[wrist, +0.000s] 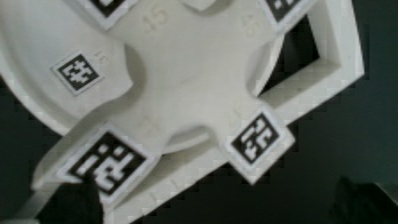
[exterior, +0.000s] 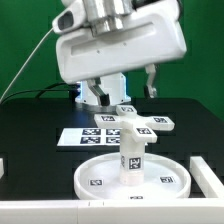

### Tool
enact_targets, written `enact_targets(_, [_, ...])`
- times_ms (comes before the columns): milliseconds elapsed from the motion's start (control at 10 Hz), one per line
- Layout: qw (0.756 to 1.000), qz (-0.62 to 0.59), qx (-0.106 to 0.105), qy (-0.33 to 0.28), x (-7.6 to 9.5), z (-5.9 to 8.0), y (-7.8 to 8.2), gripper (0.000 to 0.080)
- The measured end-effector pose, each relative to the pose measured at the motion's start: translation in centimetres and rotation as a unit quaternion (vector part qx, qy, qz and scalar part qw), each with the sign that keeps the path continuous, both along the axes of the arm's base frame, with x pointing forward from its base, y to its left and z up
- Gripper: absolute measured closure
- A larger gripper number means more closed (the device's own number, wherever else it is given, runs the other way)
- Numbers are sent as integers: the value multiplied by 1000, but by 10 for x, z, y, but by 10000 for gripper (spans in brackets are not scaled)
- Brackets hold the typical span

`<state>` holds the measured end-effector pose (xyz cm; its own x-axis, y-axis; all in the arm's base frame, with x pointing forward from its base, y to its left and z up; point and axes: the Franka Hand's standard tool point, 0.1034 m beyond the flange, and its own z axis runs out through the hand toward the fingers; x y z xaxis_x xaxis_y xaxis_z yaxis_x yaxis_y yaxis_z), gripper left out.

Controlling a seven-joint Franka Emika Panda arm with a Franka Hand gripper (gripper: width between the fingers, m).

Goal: Assemble round table

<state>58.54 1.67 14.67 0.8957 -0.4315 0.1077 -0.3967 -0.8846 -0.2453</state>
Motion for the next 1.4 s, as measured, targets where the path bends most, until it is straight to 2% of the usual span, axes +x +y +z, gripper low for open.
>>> enact_targets(100, [1000, 5, -9, -16, 7, -4, 7, 151])
enact_targets(200, [999, -17, -15, -39, 3, -10, 7, 151])
enact_targets(300, [1000, -10, -12, -25, -2, -12, 7, 151])
enact_targets(500, [996, 75, -36, -36, -1, -11, 3, 151])
enact_targets(700, [977, 198, -70, -26, 4, -5, -2, 151])
enact_targets(900, [927, 356, -114, -33, 15, 1, 0, 151])
enact_targets(1300, [877, 461, -131, -38, 13, -4, -2, 151])
enact_targets(1400, [869, 481, -113, -7, 6, -9, 1, 151])
